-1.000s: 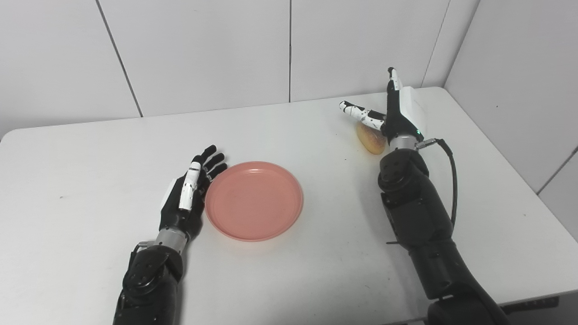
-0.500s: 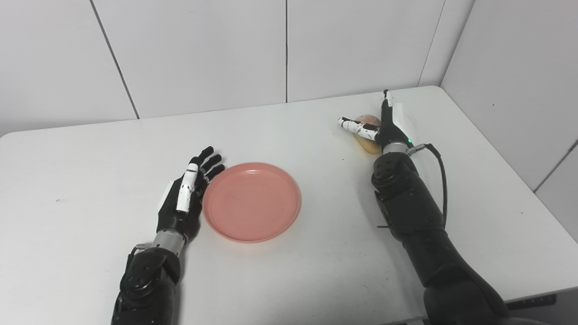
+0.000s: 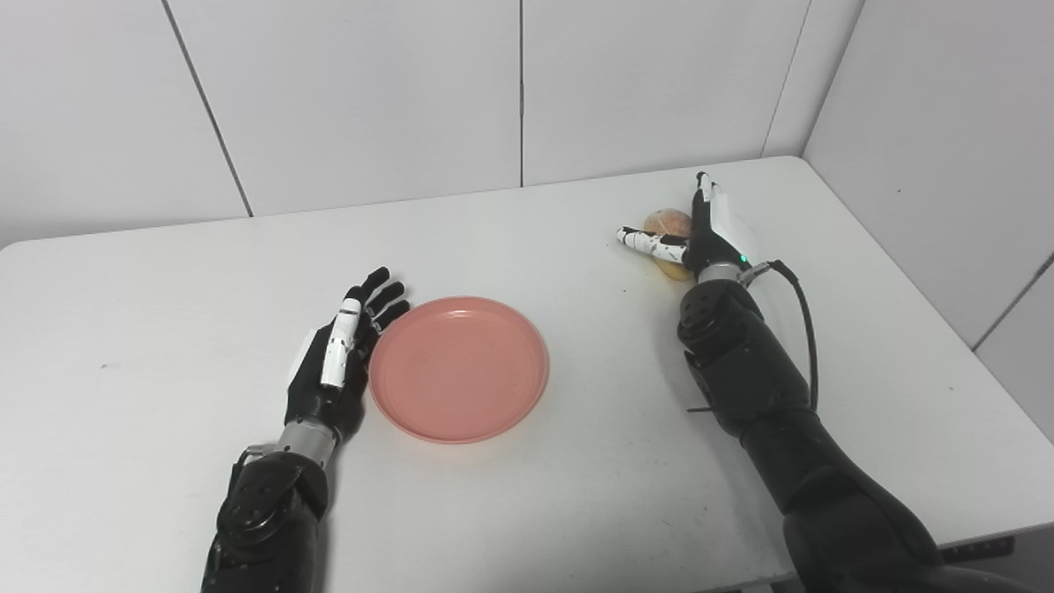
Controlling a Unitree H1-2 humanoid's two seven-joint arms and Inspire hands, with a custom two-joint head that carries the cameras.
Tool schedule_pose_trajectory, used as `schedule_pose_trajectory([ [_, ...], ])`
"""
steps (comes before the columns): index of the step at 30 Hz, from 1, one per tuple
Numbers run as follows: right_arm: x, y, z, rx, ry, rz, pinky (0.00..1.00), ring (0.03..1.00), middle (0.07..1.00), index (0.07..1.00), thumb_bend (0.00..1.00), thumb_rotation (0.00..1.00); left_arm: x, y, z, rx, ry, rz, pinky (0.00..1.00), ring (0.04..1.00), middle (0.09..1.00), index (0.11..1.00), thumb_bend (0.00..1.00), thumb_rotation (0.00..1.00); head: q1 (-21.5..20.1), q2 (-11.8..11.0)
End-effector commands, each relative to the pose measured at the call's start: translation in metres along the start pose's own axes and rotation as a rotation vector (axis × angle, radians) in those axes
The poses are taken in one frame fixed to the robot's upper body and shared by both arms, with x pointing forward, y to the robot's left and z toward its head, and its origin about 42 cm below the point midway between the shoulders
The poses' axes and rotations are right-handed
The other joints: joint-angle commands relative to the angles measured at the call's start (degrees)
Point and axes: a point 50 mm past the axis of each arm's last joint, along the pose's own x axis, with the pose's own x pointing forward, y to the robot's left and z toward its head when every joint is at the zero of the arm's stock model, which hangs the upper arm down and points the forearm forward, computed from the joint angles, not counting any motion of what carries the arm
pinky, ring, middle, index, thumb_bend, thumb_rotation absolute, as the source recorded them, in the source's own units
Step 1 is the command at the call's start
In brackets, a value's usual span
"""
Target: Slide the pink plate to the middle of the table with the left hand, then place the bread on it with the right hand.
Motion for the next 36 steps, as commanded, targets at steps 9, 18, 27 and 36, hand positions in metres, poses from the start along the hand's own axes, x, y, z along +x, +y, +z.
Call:
schedule_pose_trajectory([
  [9,0.018,-0.021,0.025,-0.050,-0.061,-0.087,0.84,0.961,0.981,0.939,0.89,0.21,0.000,0.000,-0.003,-0.002,0.036,-0.003,0.87,0.889,0.900,0.888,0.35,1.00,0.19,0.27],
  [18,0.022,-0.015,0.019,-0.220,-0.100,-0.125,0.32,0.409,0.505,0.571,0.78,0.22,-0.001,-0.001,-0.001,-0.001,0.034,-0.006,0.88,0.891,0.902,0.890,0.35,1.00,0.48,0.73],
  [27,0.025,-0.013,0.021,-0.262,-0.151,-0.135,0.22,0.301,0.406,0.489,0.51,0.13,-0.001,-0.003,0.000,0.000,0.038,-0.007,0.88,0.893,0.903,0.892,0.35,1.00,0.67,1.01],
  [36,0.027,-0.019,0.028,-0.229,-0.133,-0.121,0.31,0.414,0.513,0.491,0.49,0.14,0.001,-0.004,-0.001,-0.004,0.040,-0.009,0.88,0.895,0.907,0.894,0.35,1.00,1.41,1.29],
])
